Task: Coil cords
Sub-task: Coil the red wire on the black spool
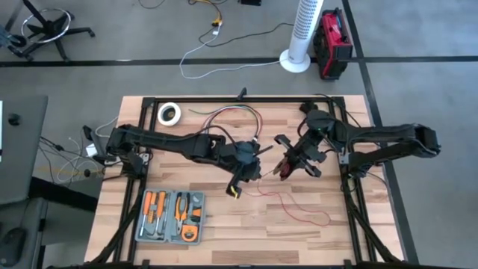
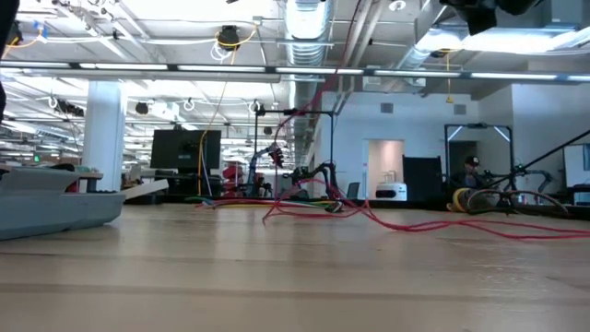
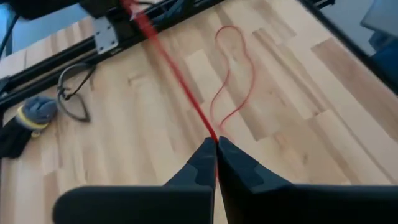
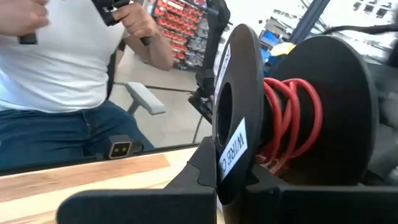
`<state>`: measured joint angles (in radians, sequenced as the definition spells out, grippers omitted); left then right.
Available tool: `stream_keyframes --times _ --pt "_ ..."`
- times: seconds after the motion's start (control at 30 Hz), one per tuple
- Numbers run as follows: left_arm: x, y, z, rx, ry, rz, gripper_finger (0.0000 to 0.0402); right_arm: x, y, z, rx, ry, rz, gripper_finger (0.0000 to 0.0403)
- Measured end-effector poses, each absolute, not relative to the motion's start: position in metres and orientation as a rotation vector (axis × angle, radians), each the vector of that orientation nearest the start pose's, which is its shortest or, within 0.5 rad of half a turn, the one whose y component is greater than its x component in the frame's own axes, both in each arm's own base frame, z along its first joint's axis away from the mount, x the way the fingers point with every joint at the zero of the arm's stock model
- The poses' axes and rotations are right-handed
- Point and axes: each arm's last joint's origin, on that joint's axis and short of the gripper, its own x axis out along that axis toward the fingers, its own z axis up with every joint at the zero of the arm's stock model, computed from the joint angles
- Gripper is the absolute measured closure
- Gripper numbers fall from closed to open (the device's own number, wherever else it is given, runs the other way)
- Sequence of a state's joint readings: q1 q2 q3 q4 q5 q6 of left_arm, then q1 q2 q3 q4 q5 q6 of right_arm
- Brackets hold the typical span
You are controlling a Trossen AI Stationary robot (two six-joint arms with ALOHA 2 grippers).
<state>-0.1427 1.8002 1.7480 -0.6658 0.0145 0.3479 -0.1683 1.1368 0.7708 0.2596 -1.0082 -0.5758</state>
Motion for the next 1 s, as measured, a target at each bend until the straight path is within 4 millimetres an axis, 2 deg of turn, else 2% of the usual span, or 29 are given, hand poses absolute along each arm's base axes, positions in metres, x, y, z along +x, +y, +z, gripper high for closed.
stream_keyframes --times 0.17,0.27,0.43,0.57,0.8,1.0 --pt "0.392 -0.06 0.316 0.338 0.805 -0.282 0.0401 0.233 -0.021 0.311 -0.5 -0.168 0.799 0.0403" --pt "0.393 -0.061 0.302 0.326 0.808 -0.281 0.0401 0.229 -0.026 0.314 -0.467 -0.148 0.766 0.0403" --pt "0.394 -0.061 0.296 0.311 0.797 -0.272 0.0401 0.23 -0.031 0.306 -0.385 -0.062 0.761 0.0403" --pt "0.393 -0.061 0.29 0.3 0.813 -0.266 0.0401 0.231 -0.033 0.292 -0.326 0.044 0.777 0.0403" --pt "0.39 -0.058 0.292 0.32 0.83 -0.181 0.0401 0.231 -0.033 0.278 -0.302 0.129 0.801 0.0403" --pt "0.385 -0.057 0.316 0.309 0.706 -0.164 0.0401 0.23 -0.035 0.277 -0.314 0.13 0.796 0.0403"
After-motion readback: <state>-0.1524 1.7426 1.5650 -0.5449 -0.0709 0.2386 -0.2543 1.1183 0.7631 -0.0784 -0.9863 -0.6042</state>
